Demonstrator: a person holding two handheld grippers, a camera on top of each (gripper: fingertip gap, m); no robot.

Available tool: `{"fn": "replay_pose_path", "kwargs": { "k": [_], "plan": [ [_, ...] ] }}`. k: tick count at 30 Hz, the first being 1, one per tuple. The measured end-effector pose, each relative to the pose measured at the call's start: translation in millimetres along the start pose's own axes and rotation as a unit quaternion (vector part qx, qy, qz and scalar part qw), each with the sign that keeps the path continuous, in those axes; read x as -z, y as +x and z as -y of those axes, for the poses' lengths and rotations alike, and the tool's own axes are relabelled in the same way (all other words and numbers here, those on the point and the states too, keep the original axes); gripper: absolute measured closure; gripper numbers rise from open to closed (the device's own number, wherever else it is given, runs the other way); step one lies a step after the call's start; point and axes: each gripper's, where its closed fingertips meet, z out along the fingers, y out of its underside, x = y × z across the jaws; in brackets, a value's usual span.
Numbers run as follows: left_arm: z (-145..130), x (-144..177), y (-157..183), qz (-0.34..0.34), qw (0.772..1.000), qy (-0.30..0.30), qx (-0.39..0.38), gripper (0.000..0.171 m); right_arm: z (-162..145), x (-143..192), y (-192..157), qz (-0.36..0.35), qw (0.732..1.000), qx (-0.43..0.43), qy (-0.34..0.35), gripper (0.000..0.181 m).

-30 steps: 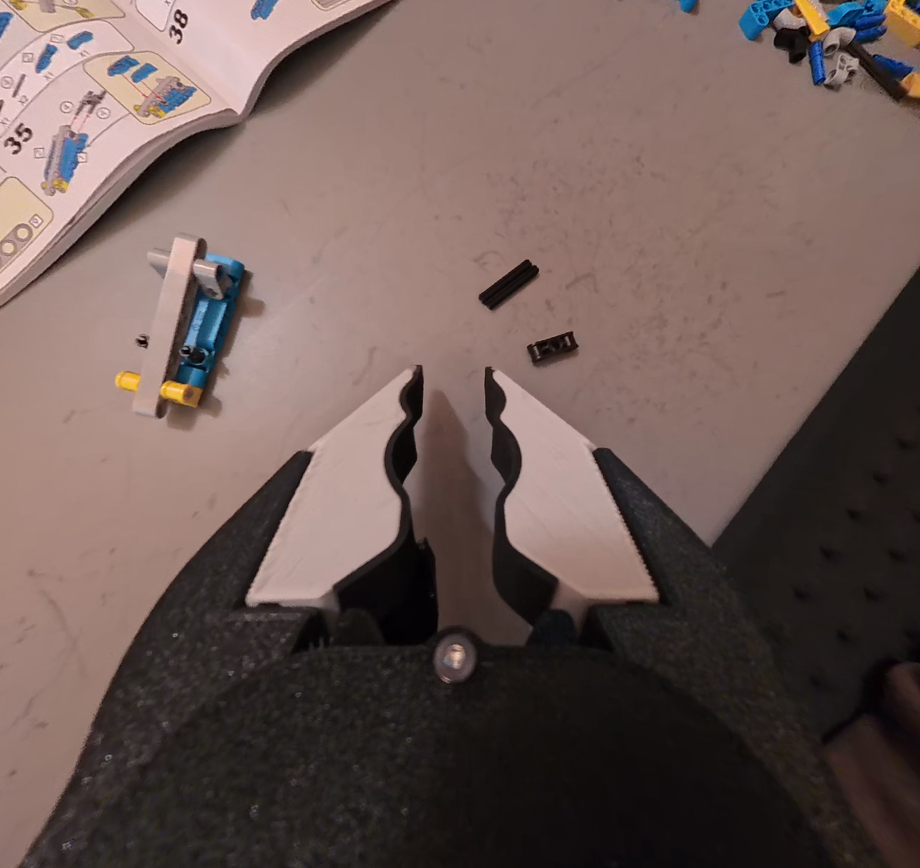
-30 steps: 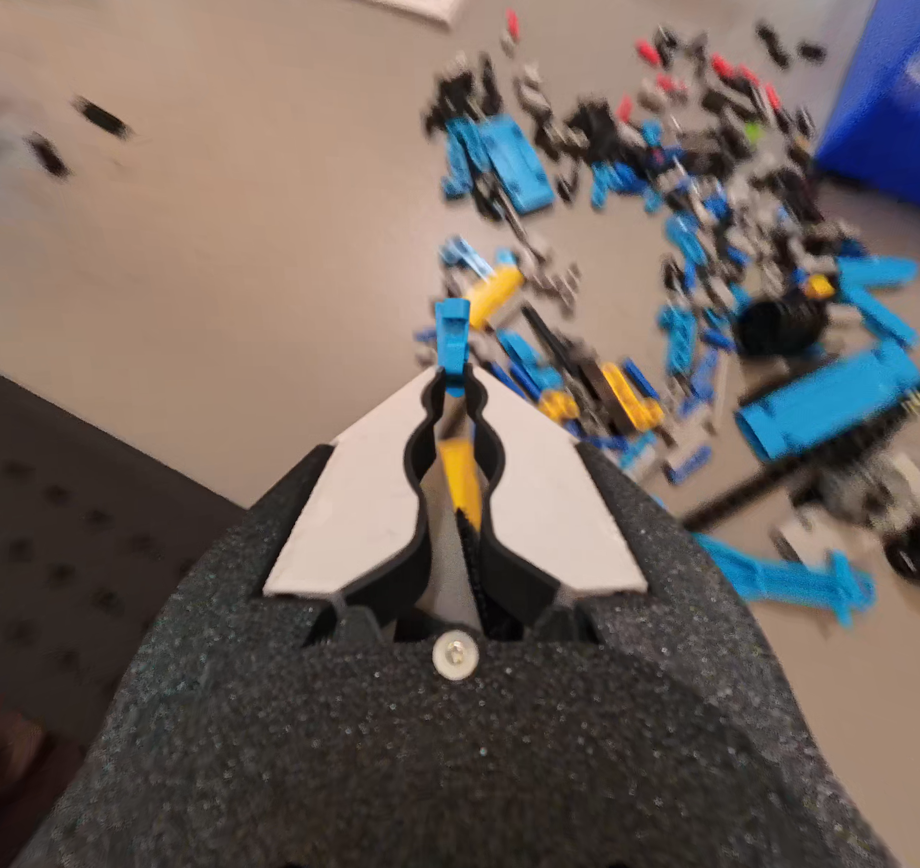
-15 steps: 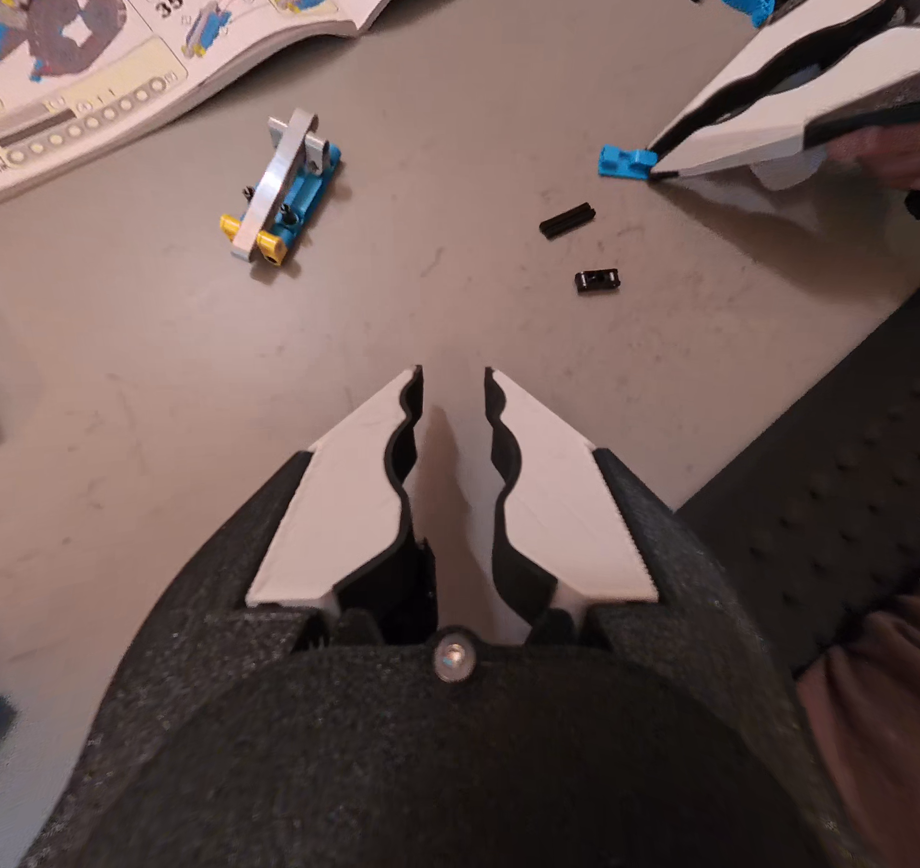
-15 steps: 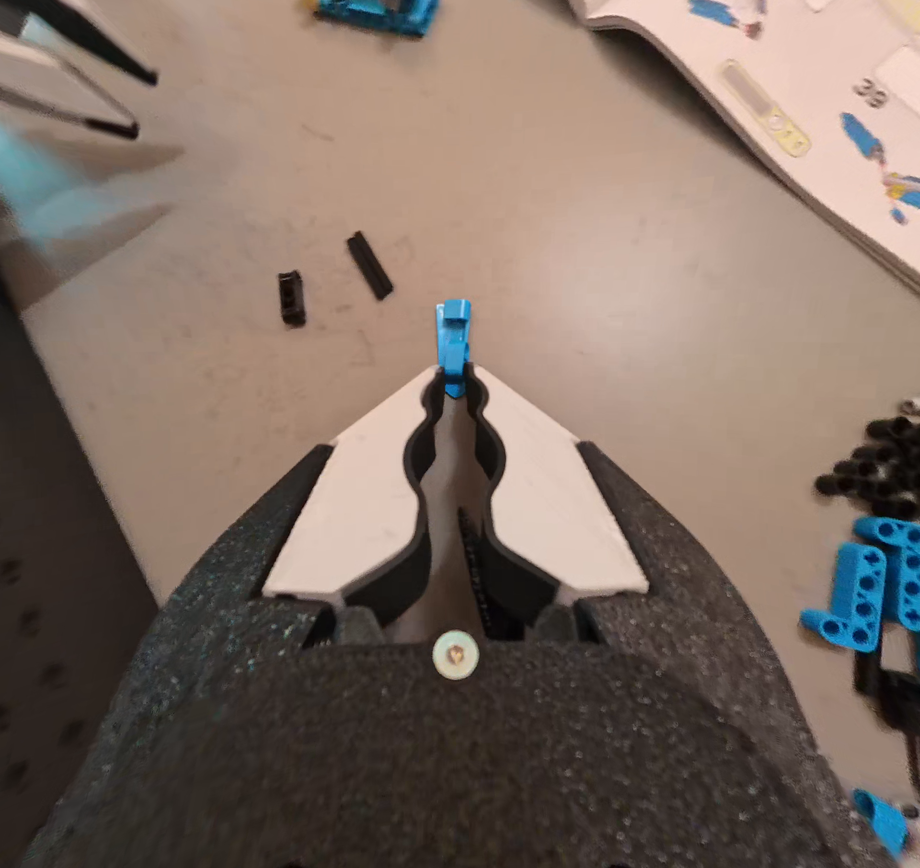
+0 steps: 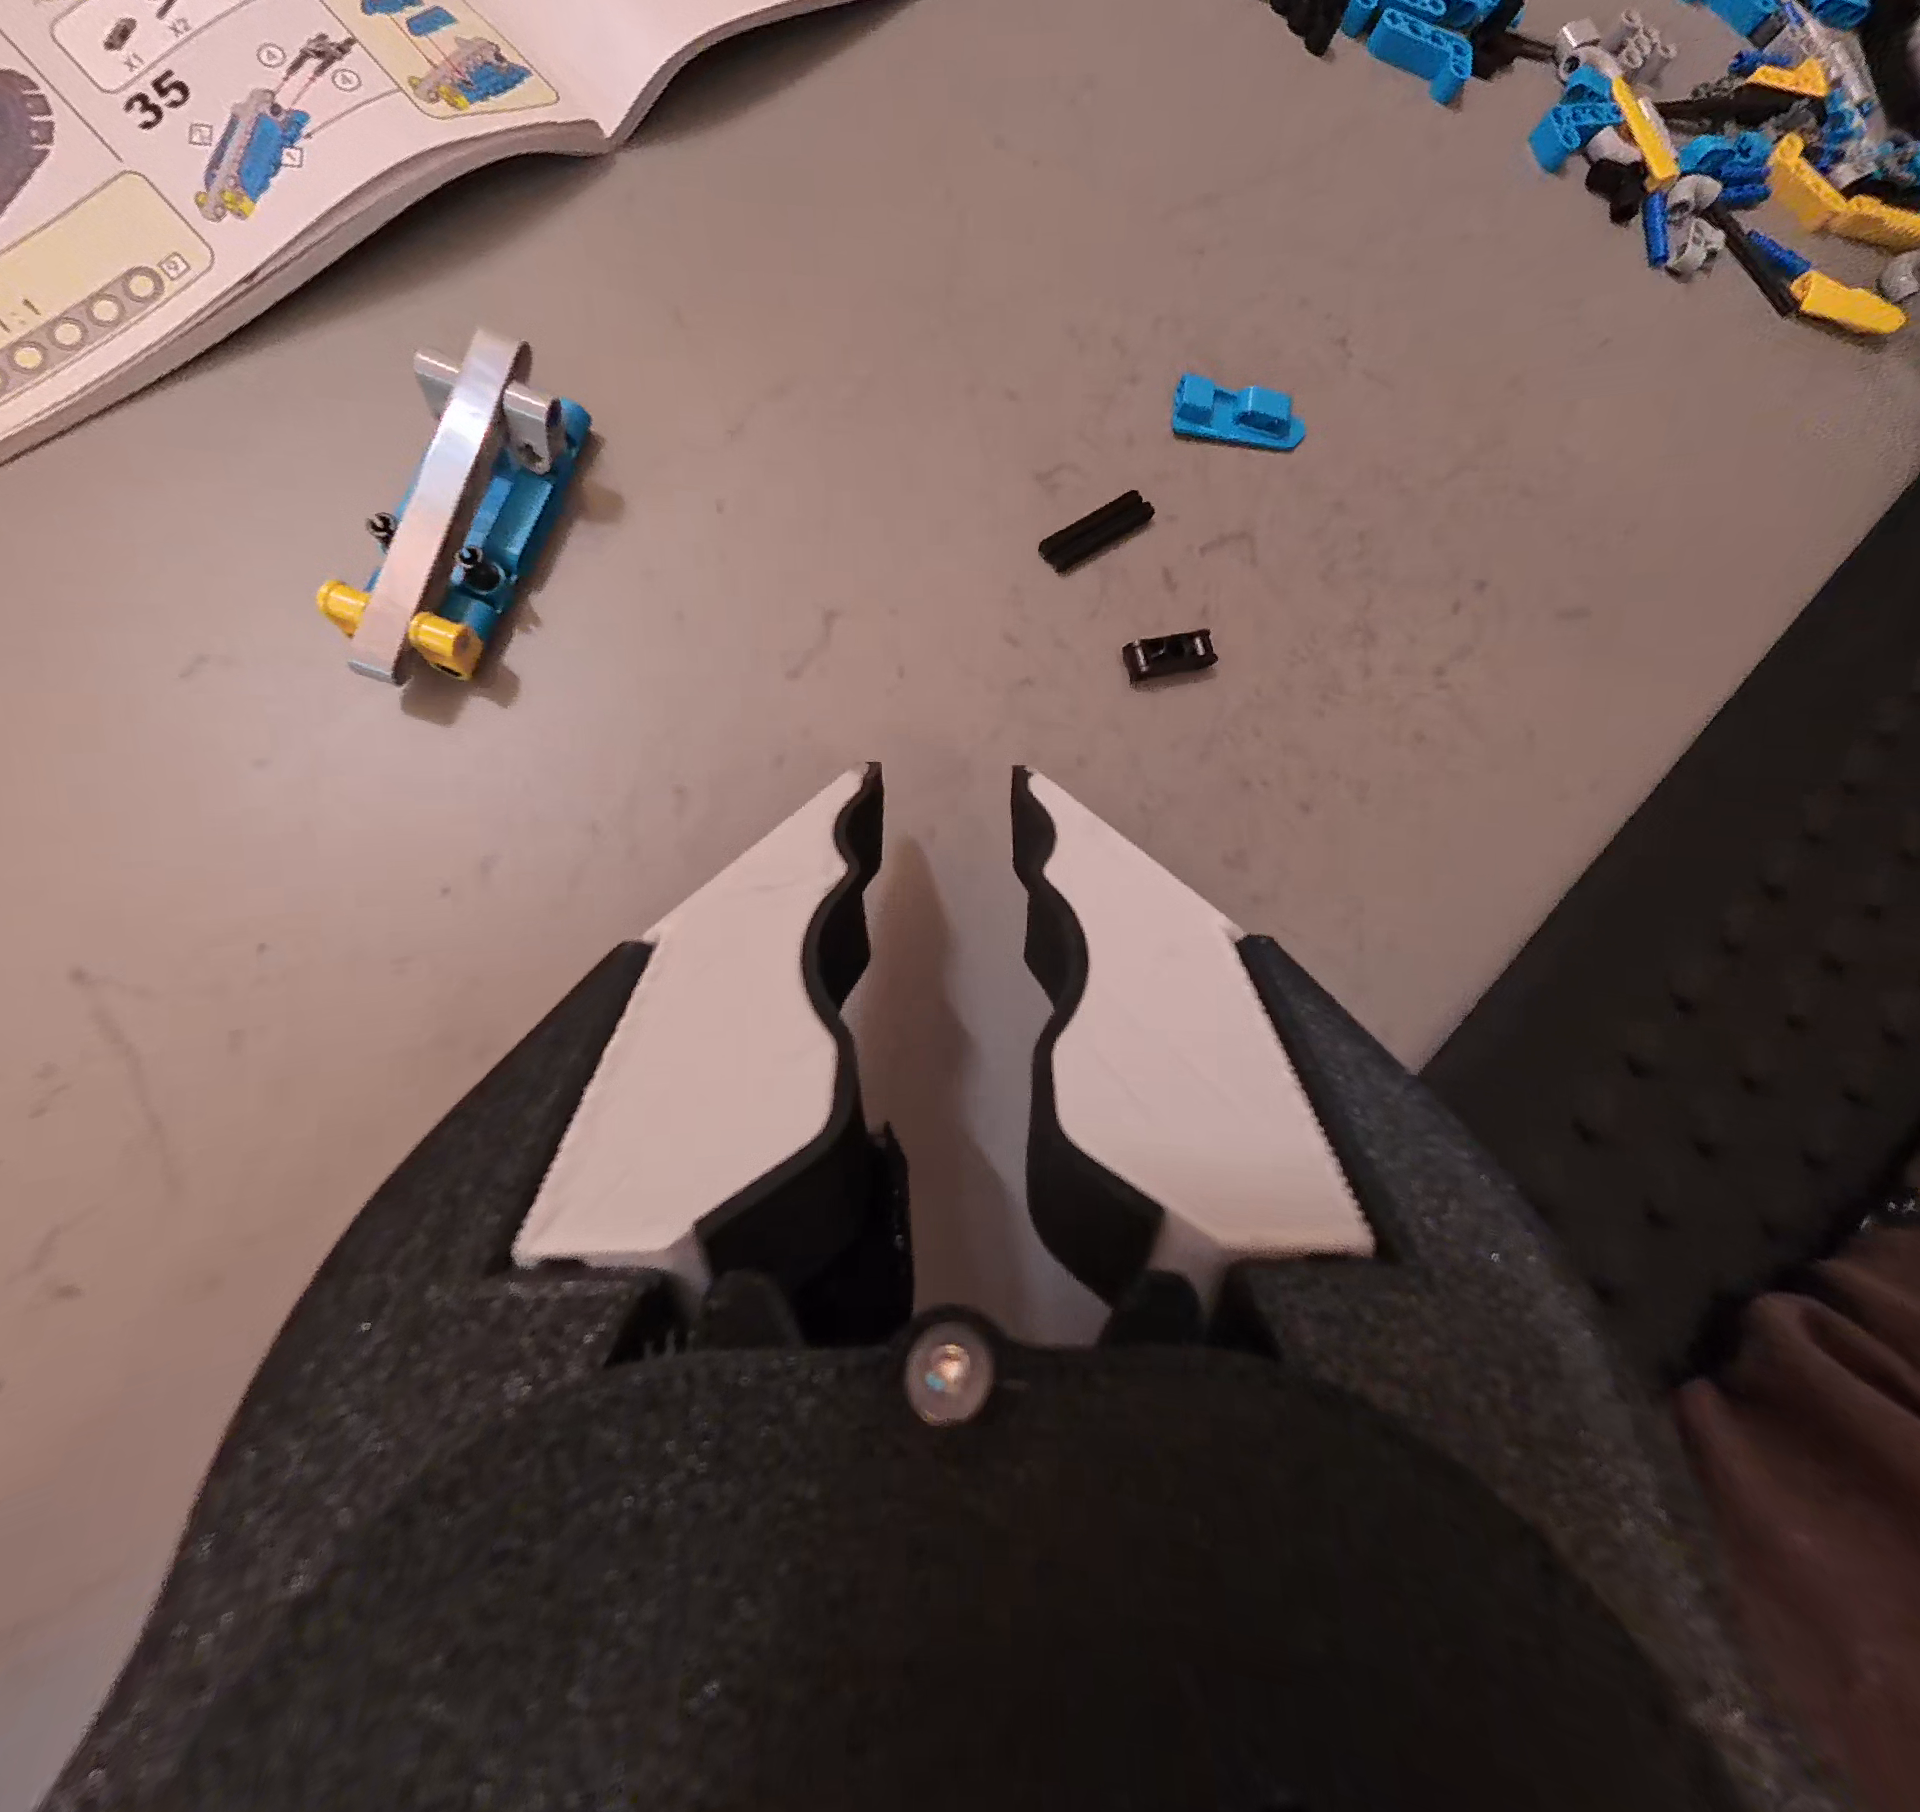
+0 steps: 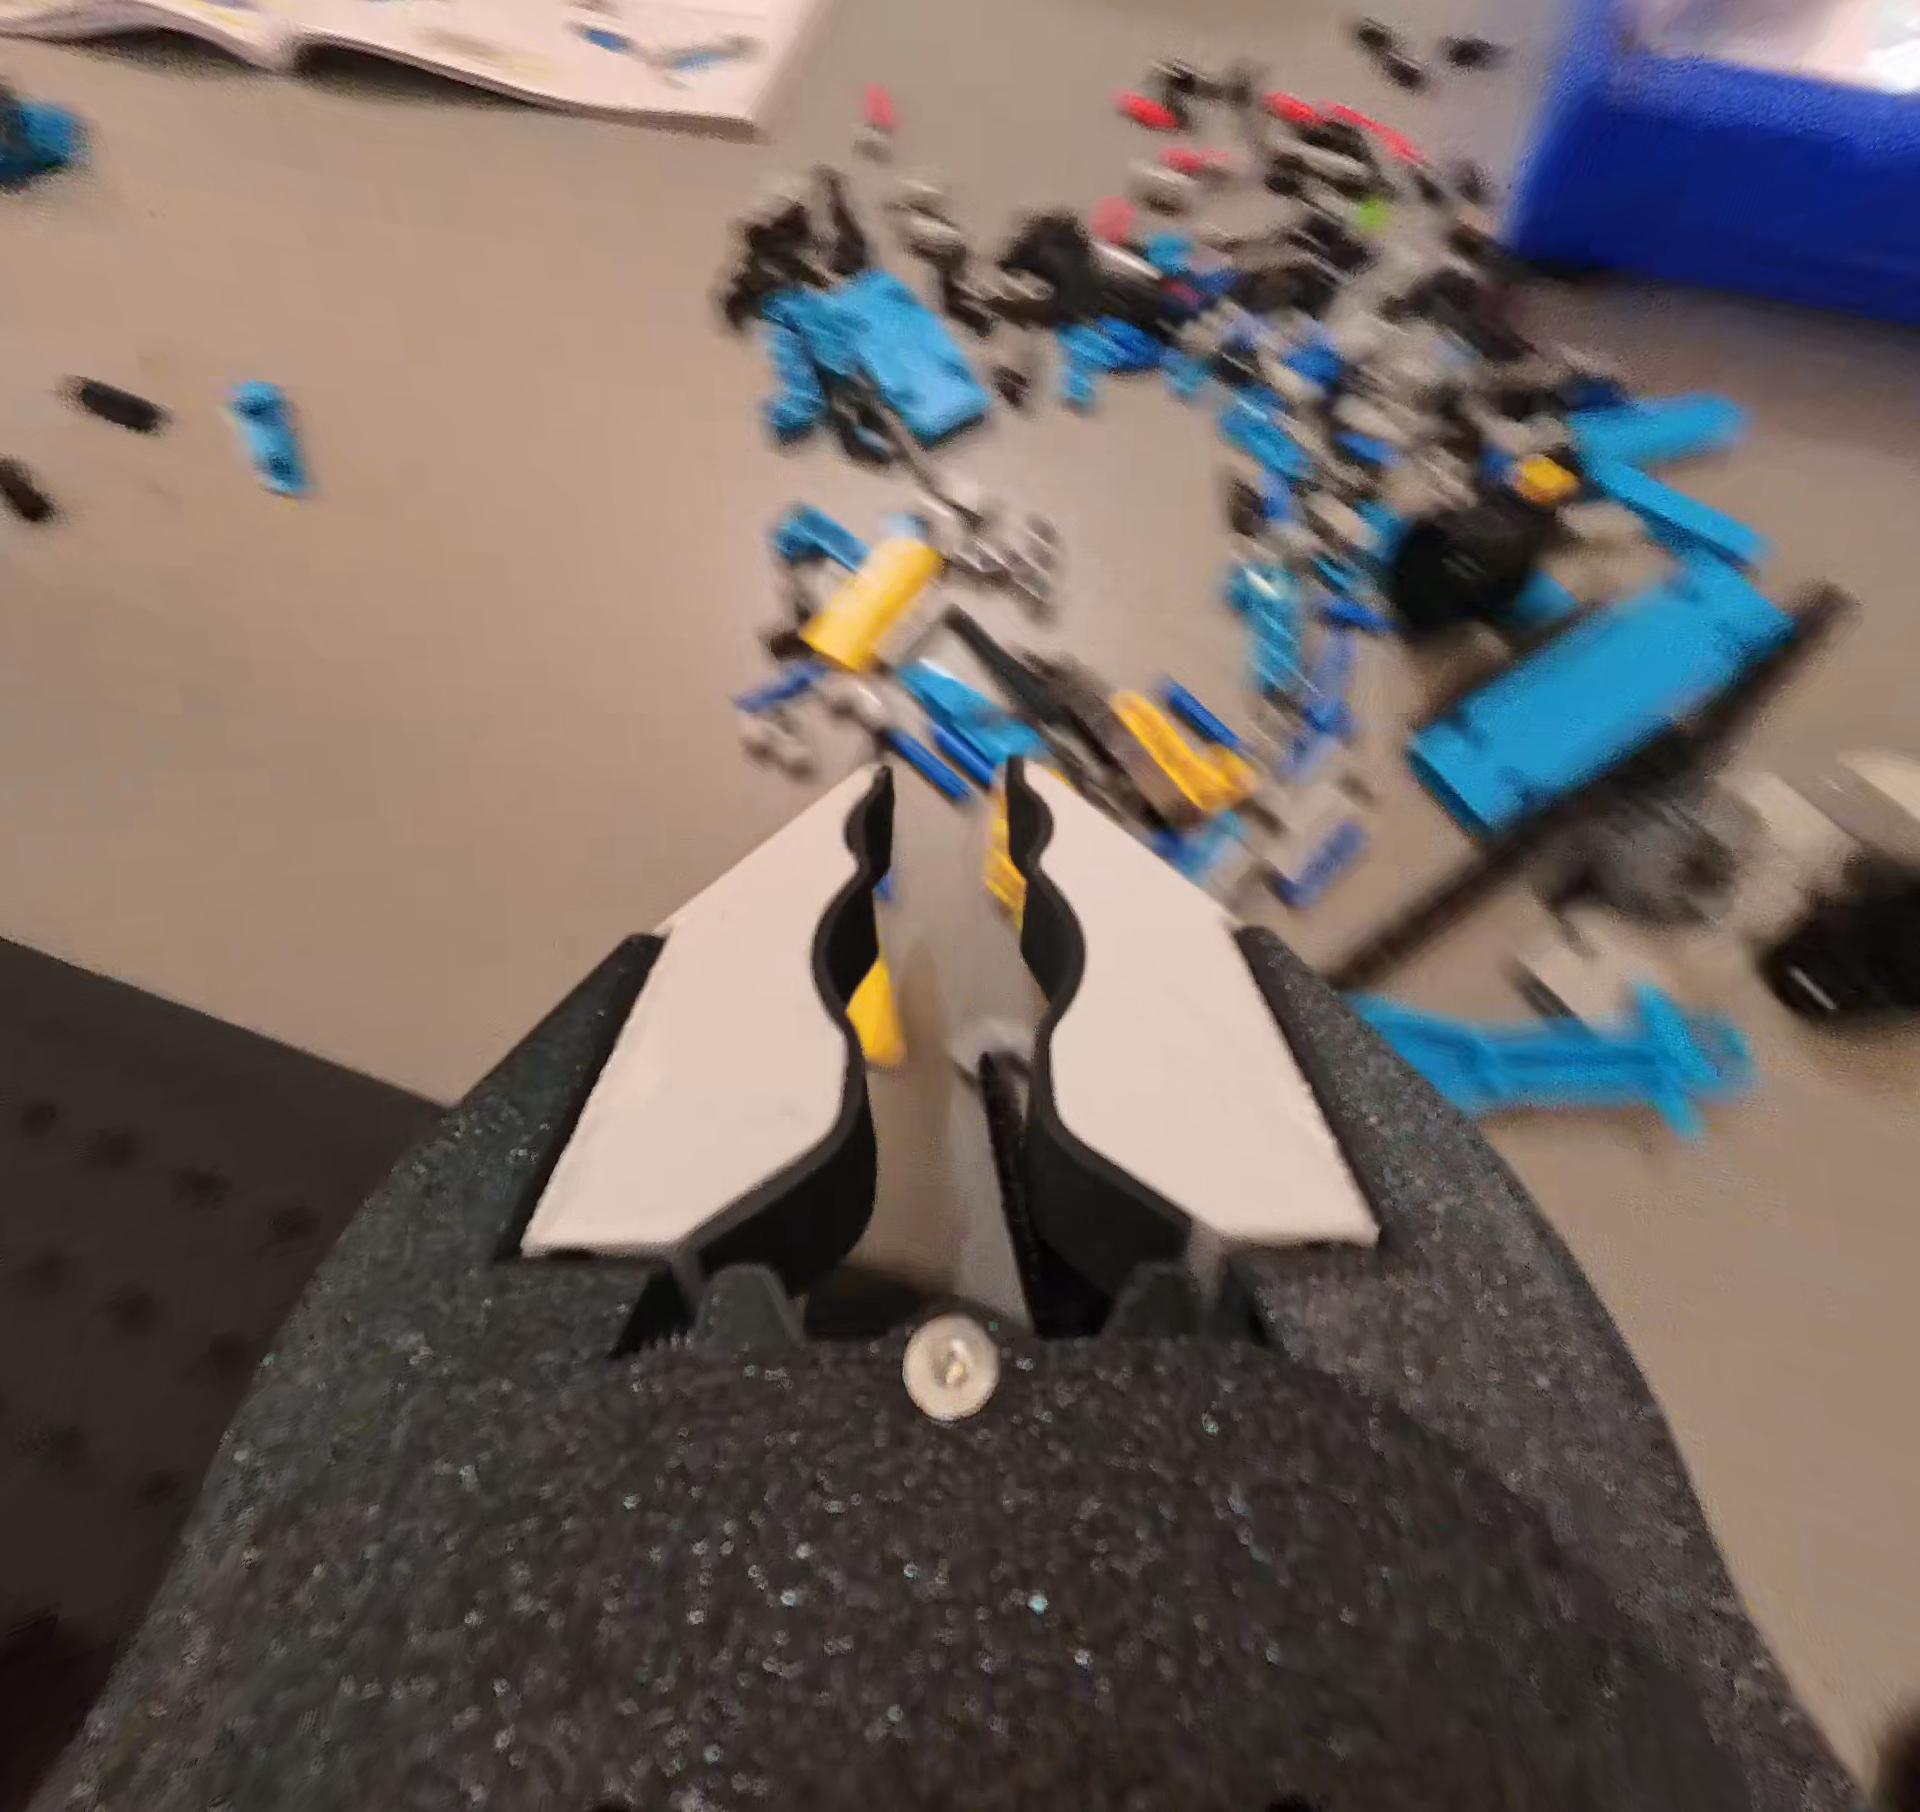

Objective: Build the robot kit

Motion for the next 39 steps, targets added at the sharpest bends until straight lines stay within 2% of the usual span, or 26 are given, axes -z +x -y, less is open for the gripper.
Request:
{"fn": "replay_pose_path", "kwargs": {
  "k": [2,5,9,17,31,39],
  "plan": [
    [0.2,-3.0,3.2,-0.007,1.000,-0.001,-0.003,0.148,-26.2,20.5,29.2,-0.045,0.998,-0.013,-0.033,0.161],
    [-0.3,-10.0,9.6,-0.018,1.000,-0.008,-0.008,0.148,-50.8,33.5,46.6,-0.085,0.994,0.001,-0.069,0.161],
    [1.8,-16.4,15.7,-0.020,0.999,-0.017,-0.029,0.148,-49.4,30.4,50.1,-0.087,0.994,-0.031,-0.049,0.164],
    [1.3,-11.3,12.8,-0.010,0.999,-0.018,-0.029,0.148,-56.6,21.6,55.0,-0.083,0.993,-0.043,-0.070,0.171],
    [3.8,-16.3,18.2,-0.014,0.999,-0.024,-0.036,0.148,-57.0,21.4,43.2,-0.070,0.994,-0.017,-0.086,0.166],
    [2.9,-15.4,16.7,-0.011,0.999,-0.024,-0.031,0.148,-58.7,17.5,50.4,-0.077,0.993,-0.014,-0.088,0.163]
  ]
}}
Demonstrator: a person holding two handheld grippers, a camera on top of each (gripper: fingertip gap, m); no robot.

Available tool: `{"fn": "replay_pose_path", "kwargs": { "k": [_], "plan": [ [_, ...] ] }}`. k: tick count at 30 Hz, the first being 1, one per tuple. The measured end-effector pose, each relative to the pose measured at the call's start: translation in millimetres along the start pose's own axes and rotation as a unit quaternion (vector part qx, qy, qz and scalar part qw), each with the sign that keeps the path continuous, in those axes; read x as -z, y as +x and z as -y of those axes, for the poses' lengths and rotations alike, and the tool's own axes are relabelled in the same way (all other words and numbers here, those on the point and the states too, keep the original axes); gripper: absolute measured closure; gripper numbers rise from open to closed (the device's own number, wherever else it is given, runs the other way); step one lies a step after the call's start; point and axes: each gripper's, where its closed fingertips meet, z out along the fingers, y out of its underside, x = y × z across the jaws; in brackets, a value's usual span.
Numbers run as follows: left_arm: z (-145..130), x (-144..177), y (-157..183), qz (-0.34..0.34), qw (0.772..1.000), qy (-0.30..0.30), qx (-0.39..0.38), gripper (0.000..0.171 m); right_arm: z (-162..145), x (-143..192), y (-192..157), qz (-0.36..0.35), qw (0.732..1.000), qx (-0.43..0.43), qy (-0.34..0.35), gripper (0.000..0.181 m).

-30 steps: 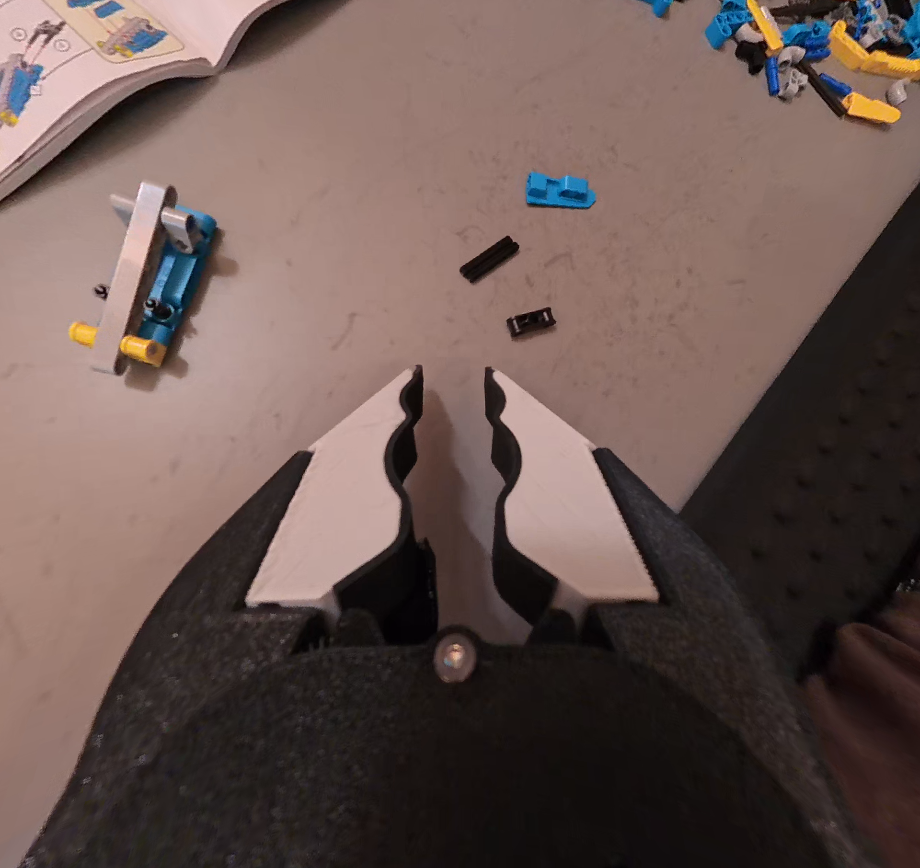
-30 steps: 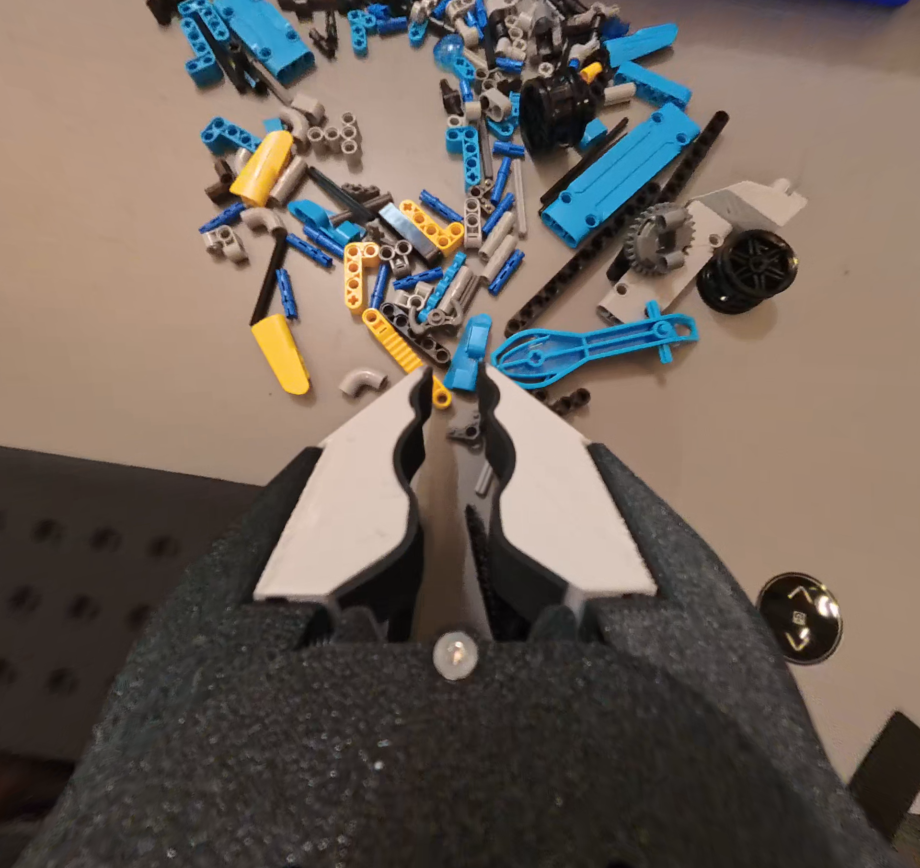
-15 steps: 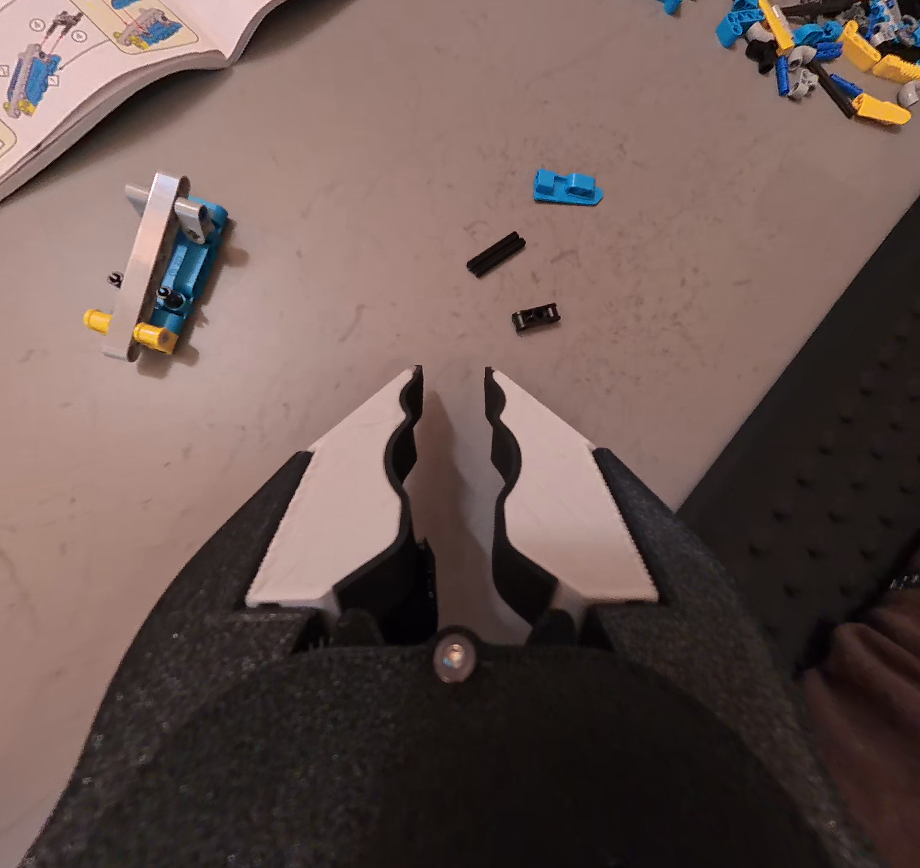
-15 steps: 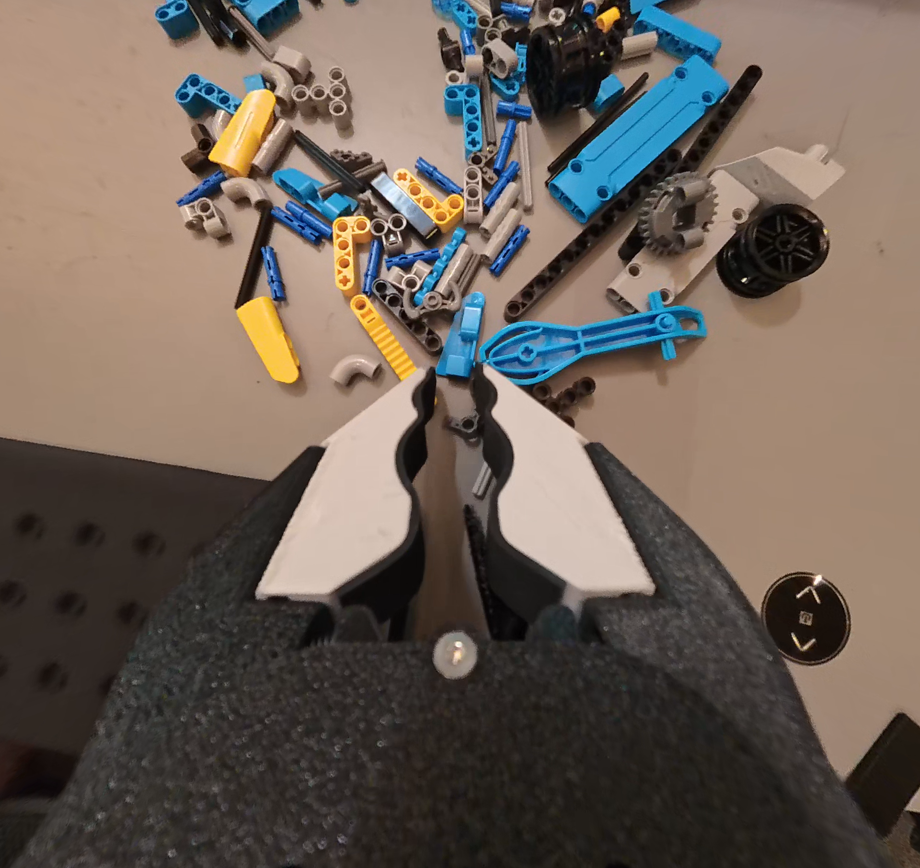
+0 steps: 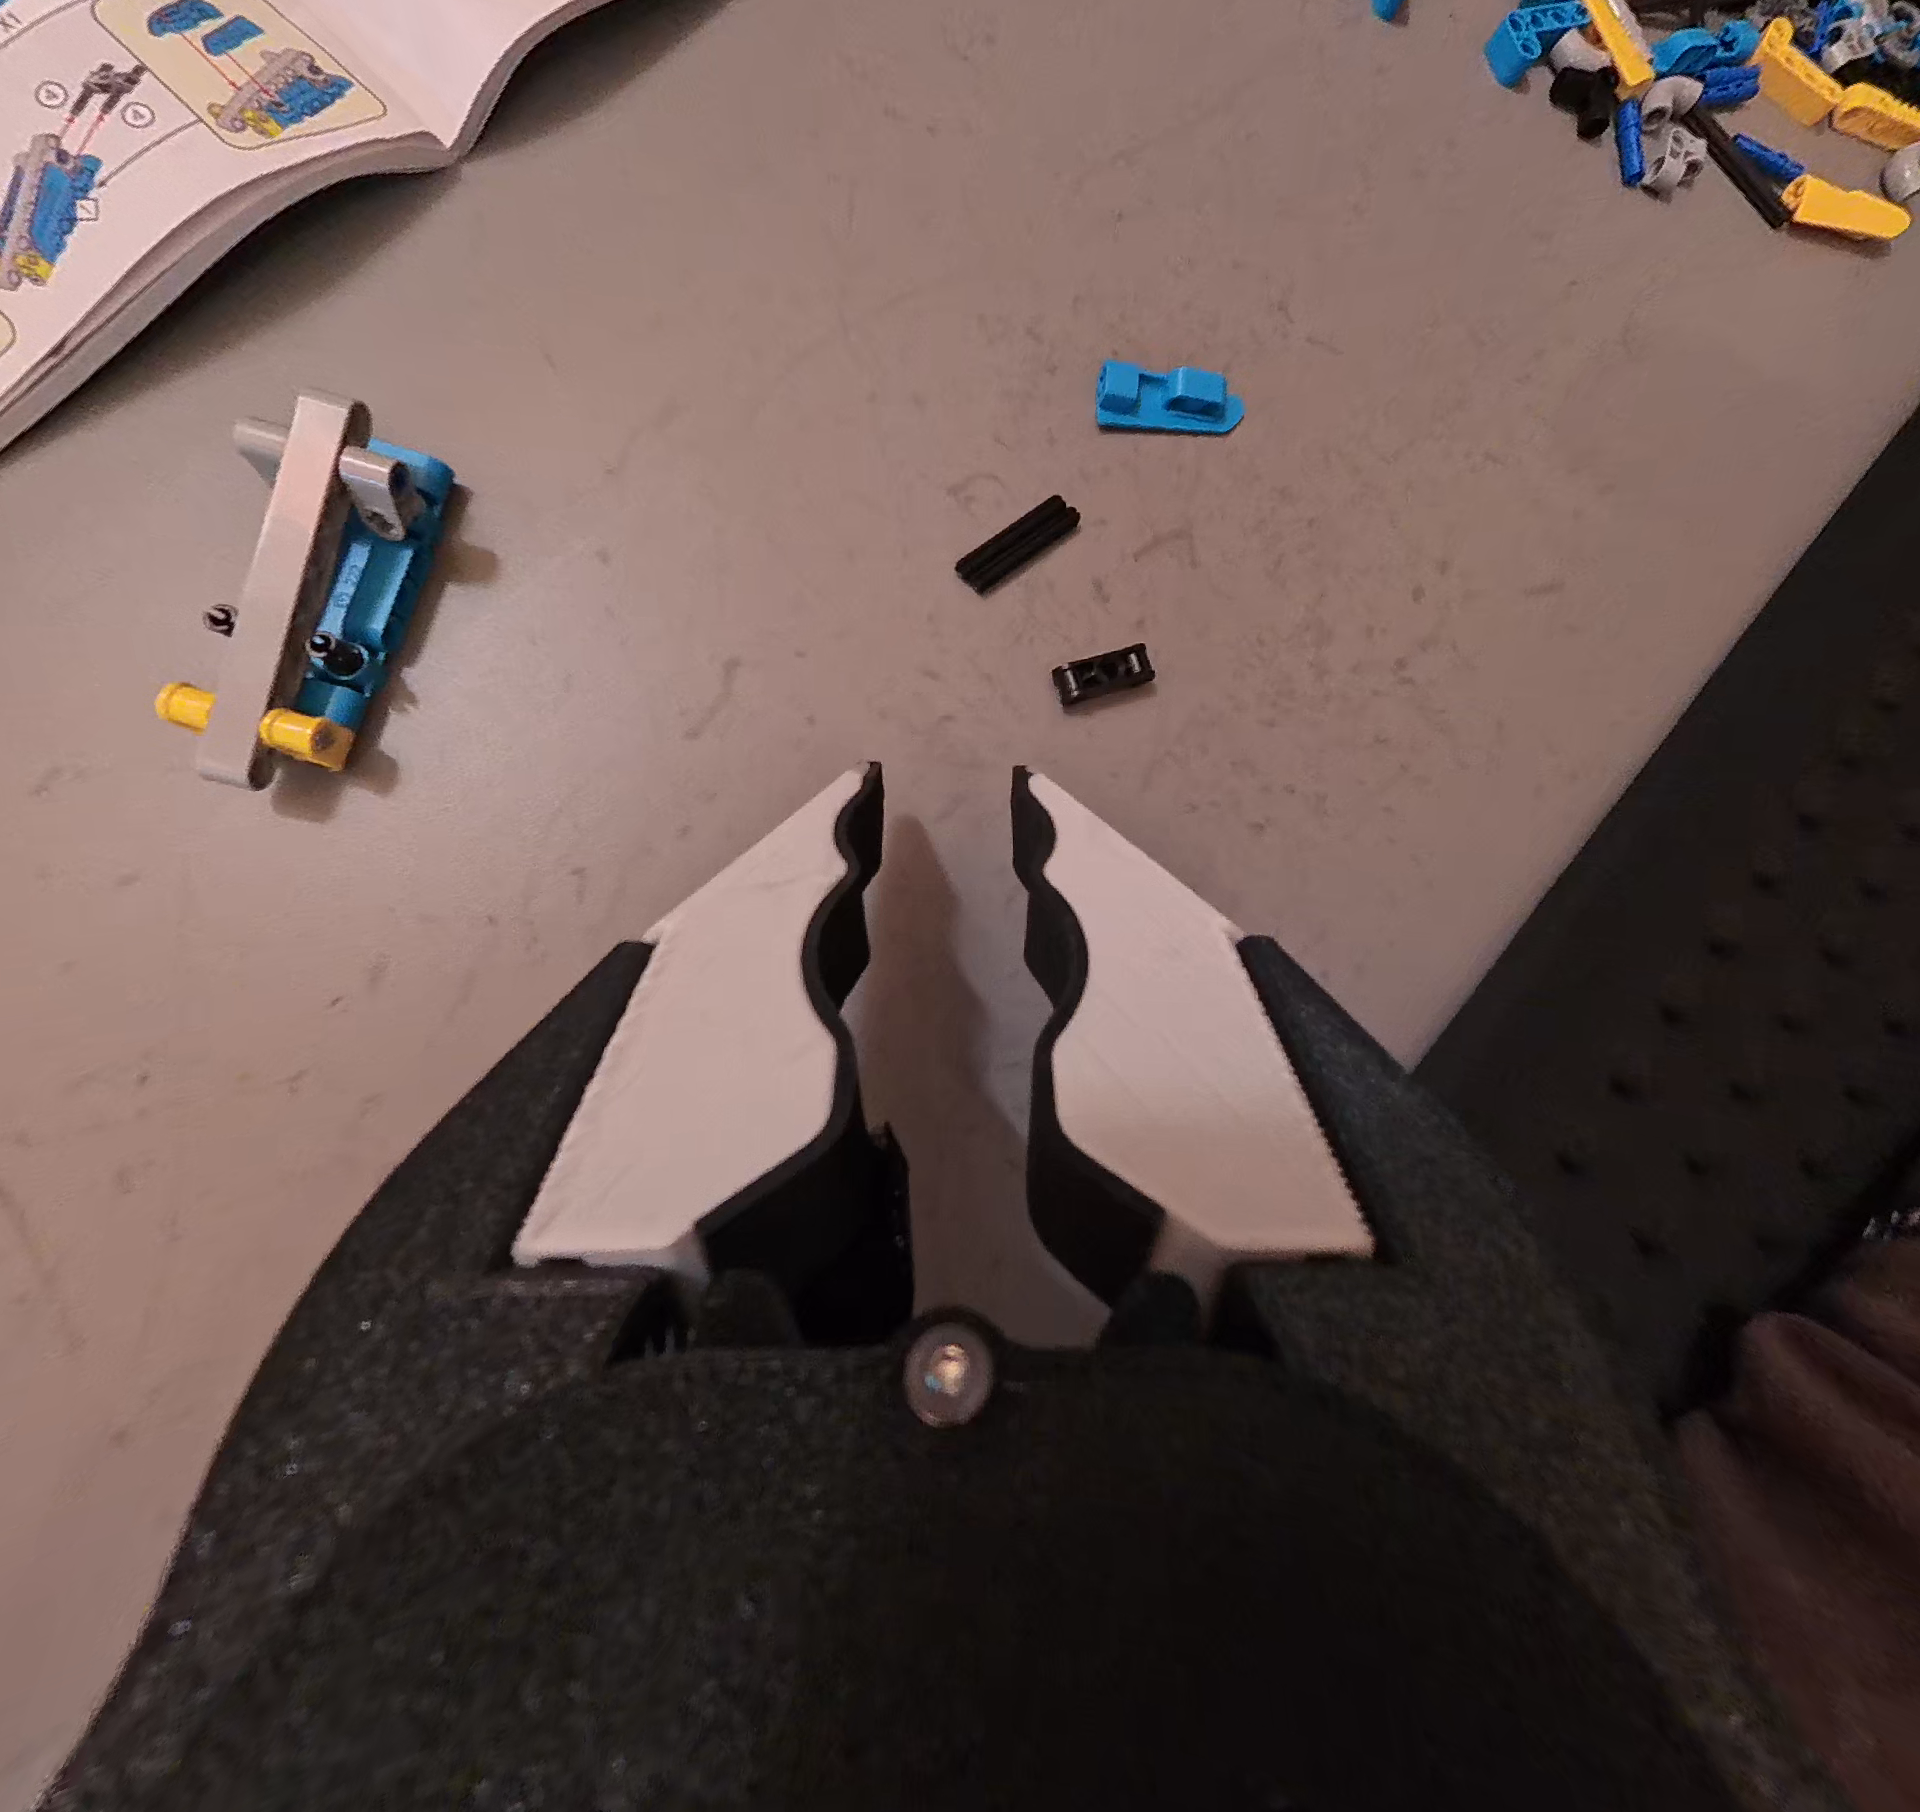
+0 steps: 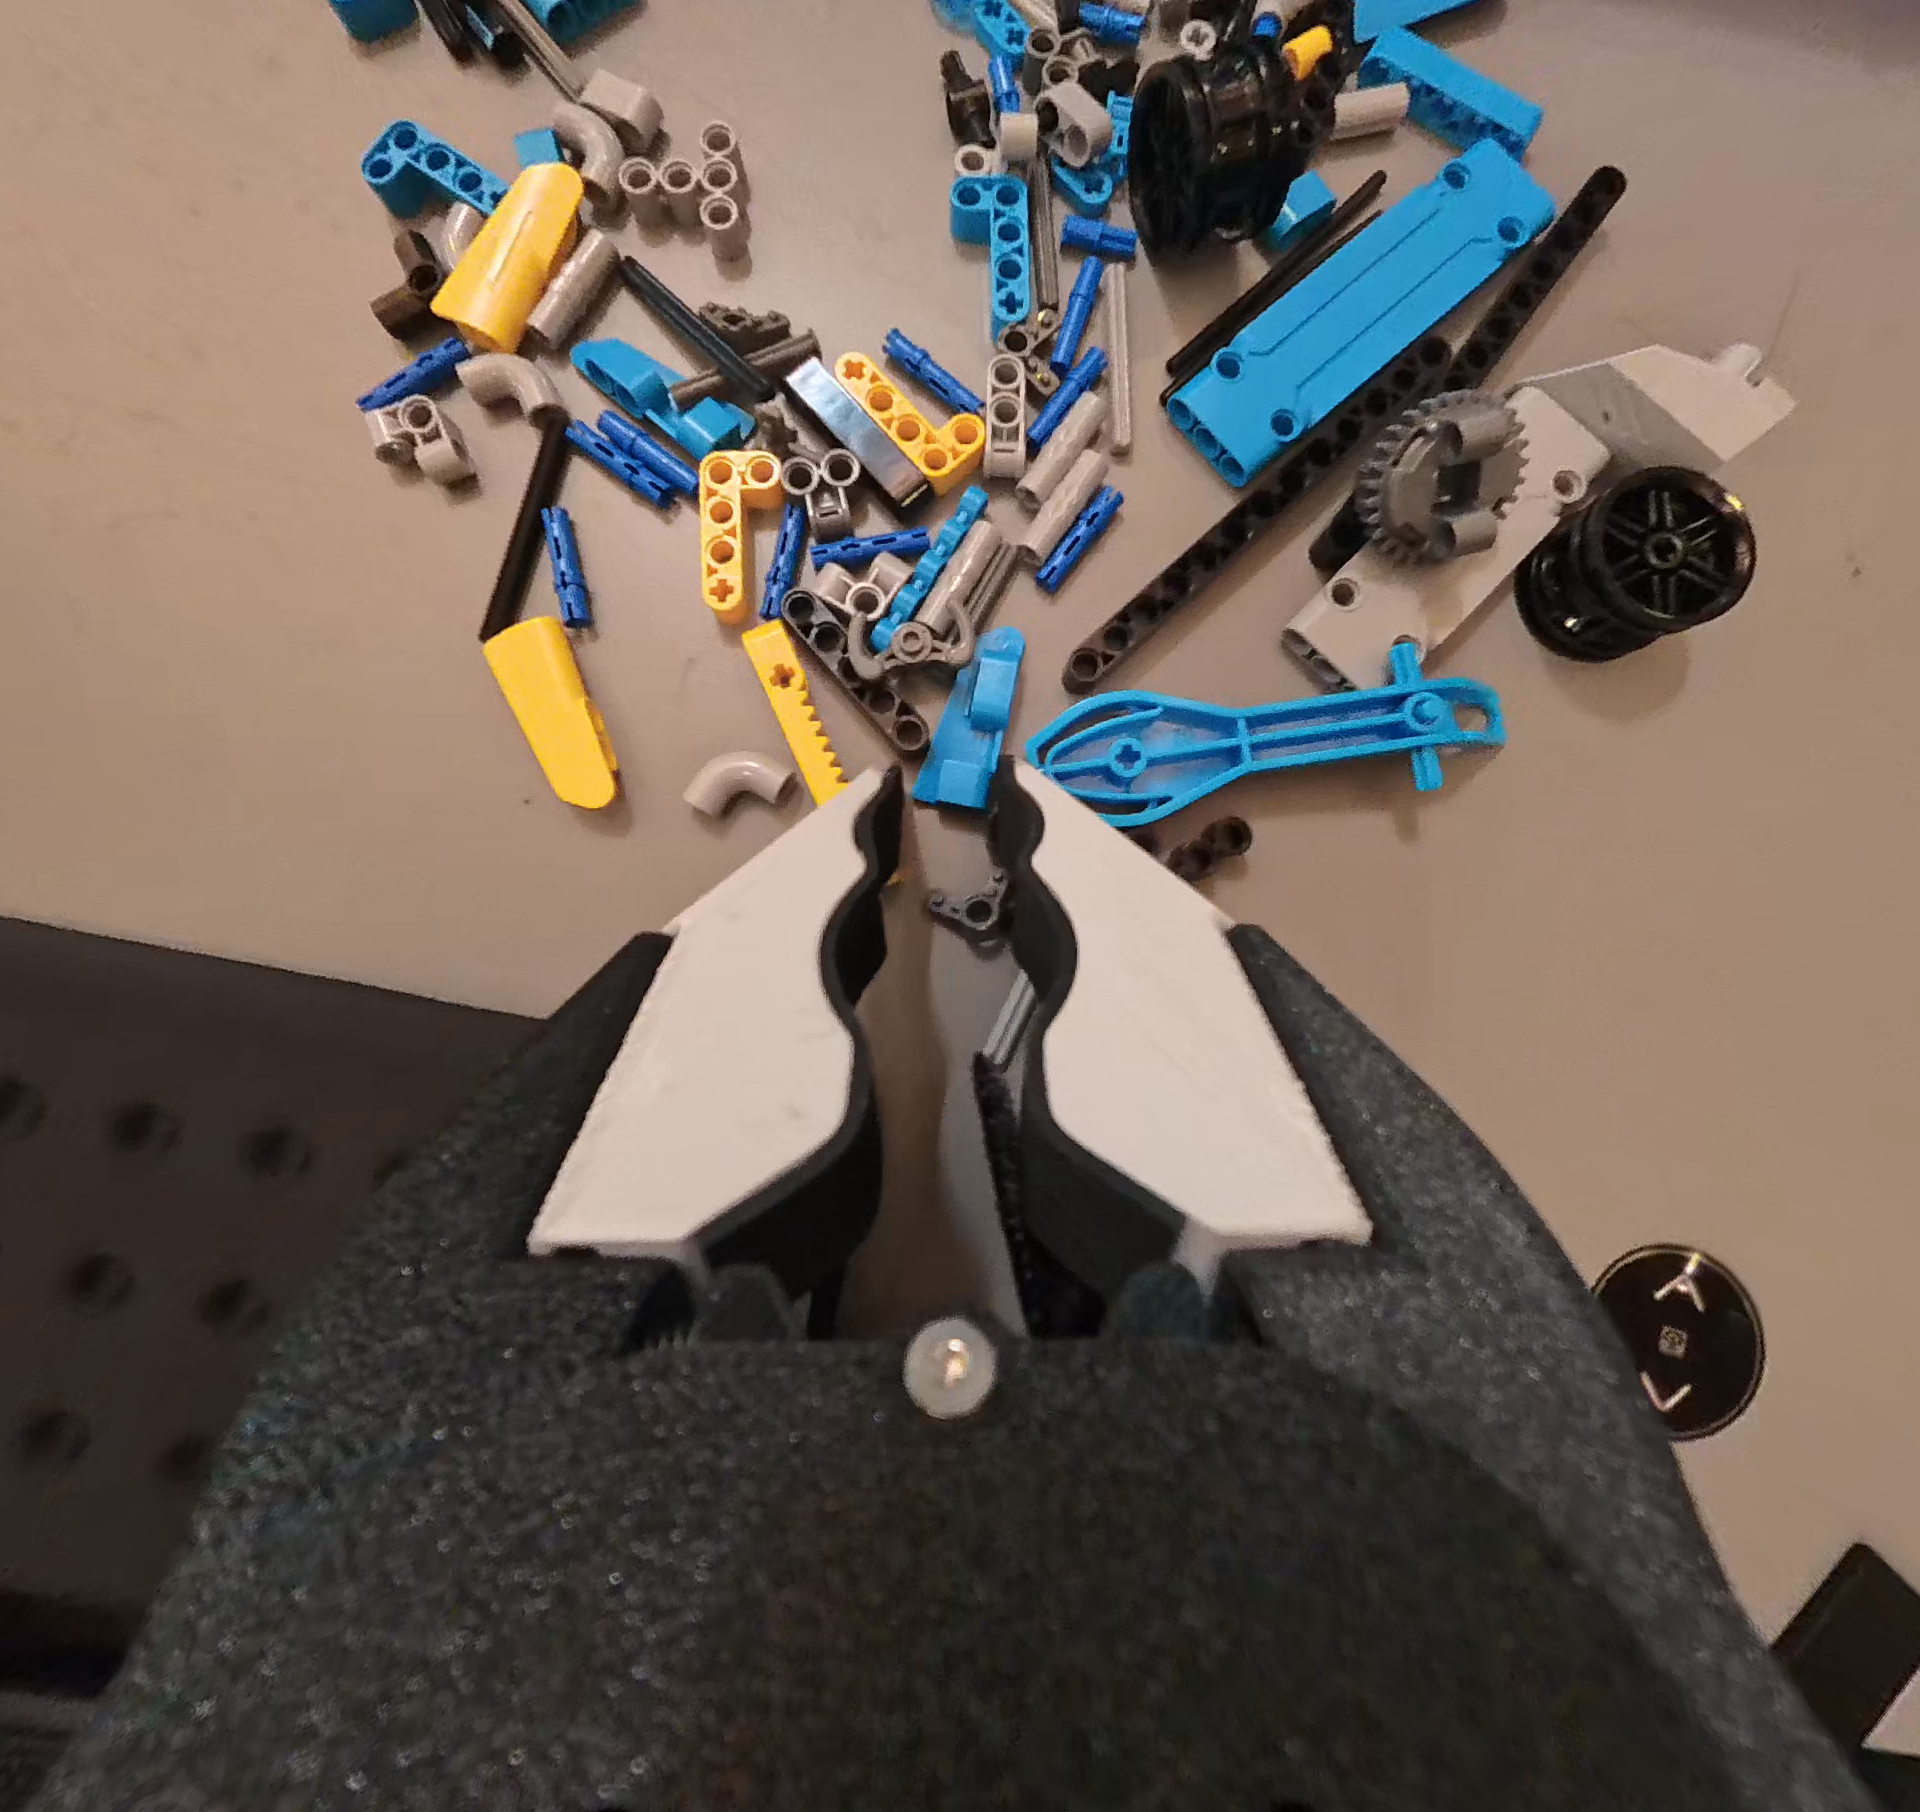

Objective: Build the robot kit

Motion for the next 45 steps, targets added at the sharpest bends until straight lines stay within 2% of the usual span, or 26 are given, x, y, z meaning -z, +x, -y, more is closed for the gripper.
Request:
{"fn": "replay_pose_path", "kwargs": {
  "k": [4,12,13,17,19,23,29,31,36,38,40,42,45],
  "plan": [
    [0.3,-0.7,0.5,-0.001,1.000,0.001,0.001,0.148,1.8,-2.3,3.2,-0.010,1.000,0.013,-0.007,0.171],
    [-1.3,1.0,-2.5,0.003,1.000,0.003,0.005,0.148,2.5,1.0,5.3,-0.034,0.998,0.044,-0.013,0.173],
    [-1.7,1.1,-3.2,0.003,1.000,0.003,0.006,0.148,3.9,3.0,4.0,-0.034,0.998,0.048,-0.010,0.181],
    [-2.3,1.6,-4.4,0.003,1.000,0.005,0.007,0.148,16.0,14.1,5.8,-0.054,0.997,0.057,0.018,0.181],
    [-2.3,0.9,-4.7,0.002,1.000,0.006,0.008,0.148,15.7,14.1,5.8,-0.045,0.998,0.051,0.009,0.181],
    [-1.8,0.9,-3.4,0.001,1.000,0.010,0.007,0.148,19.4,4.9,10.1,-0.029,0.999,0.029,0.011,0.166],
    [-6.6,6.0,-7.4,0.009,1.000,0.014,0.018,0.148,10.1,-9.6,12.1,0.003,1.000,0.008,-0.008,0.172],
    [-8.0,6.8,-8.9,0.011,1.000,0.015,0.023,0.148,10.1,-8.6,14.8,-0.009,1.000,0.013,-0.011,0.172],
    [-6.7,7.0,-7.8,0.011,1.000,0.018,0.023,0.148,34.4,11.3,1.9,-0.031,0.998,0.055,0.010,0.172],
    [-5.9,5.8,-5.8,0.007,1.000,0.018,0.022,0.148,54.4,19.4,-21.7,-0.017,0.996,0.085,0.034,0.172],
    [-4.9,3.0,-4.0,0.004,1.000,0.021,0.020,0.148,76.6,22.2,-79.7,0.100,0.989,0.077,0.079,0.172],
    [2.5,1.1,-2.1,0.001,0.999,0.041,0.019,0.148,94.0,20.8,-144.8,0.231,0.965,0.055,0.113,0.172],
    [32.4,12.8,9.1,-0.019,0.994,0.111,0.011,0.149,103.9,-3.1,-220.3,0.303,0.942,0.090,0.112,0.172]
  ]
}}
